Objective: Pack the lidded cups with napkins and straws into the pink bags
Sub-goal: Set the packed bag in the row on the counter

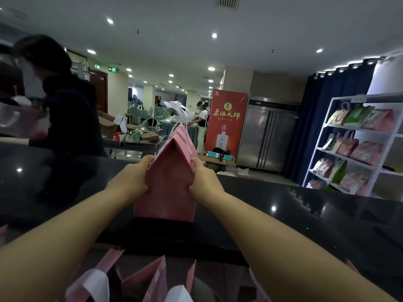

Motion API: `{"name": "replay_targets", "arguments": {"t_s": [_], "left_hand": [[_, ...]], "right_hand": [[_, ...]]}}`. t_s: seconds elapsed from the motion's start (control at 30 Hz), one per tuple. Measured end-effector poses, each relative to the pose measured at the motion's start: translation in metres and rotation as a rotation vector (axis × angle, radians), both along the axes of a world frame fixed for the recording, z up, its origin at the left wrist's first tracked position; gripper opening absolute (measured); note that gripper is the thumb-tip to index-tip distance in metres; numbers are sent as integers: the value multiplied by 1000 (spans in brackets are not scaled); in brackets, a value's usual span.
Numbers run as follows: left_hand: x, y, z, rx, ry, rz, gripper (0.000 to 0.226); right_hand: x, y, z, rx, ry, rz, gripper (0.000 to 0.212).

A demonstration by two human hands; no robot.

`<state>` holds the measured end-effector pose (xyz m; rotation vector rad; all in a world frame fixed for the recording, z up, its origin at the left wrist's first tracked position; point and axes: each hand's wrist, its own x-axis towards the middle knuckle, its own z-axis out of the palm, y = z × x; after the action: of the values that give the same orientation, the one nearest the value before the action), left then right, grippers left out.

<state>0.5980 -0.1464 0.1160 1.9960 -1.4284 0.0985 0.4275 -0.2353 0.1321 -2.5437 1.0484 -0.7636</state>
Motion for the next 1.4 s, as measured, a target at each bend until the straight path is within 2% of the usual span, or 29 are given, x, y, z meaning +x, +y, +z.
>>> {"name": "replay_targets", "arguments": {"t_s": [0.23,0.37,0.5,0.6,0.77,0.97,1.2,1.3,1.4], "left_hand": [[14,3,-3,7,11,38,73],[0,15,12,-134,-42,83,72],[-35,33,37,-275,-63,-5,54],[-79,49,52,-296,-92,-106,38],[-171,82,67,-262,-121,-293,19],[-277,116,49,-163,-38,-432,23],[-370,138,-9,-75,-80,-397,20],[-391,148,-35,-31,-177,-316,20],[-400,158,-55,113,-327,-248,28]], "right_hand": [[11,2,3,7,53,-7,58],[-8,4,25,-7,12,-35,56],[-51,19,52,-59,-62,40,32],[-94,40,65,-97,-76,131,22],[-184,77,69,-126,-73,215,21],[-300,103,37,-24,-6,275,18],[-400,110,-21,32,-20,262,18],[-422,115,-45,27,-69,252,23],[-433,127,-65,38,-119,267,28]]}}
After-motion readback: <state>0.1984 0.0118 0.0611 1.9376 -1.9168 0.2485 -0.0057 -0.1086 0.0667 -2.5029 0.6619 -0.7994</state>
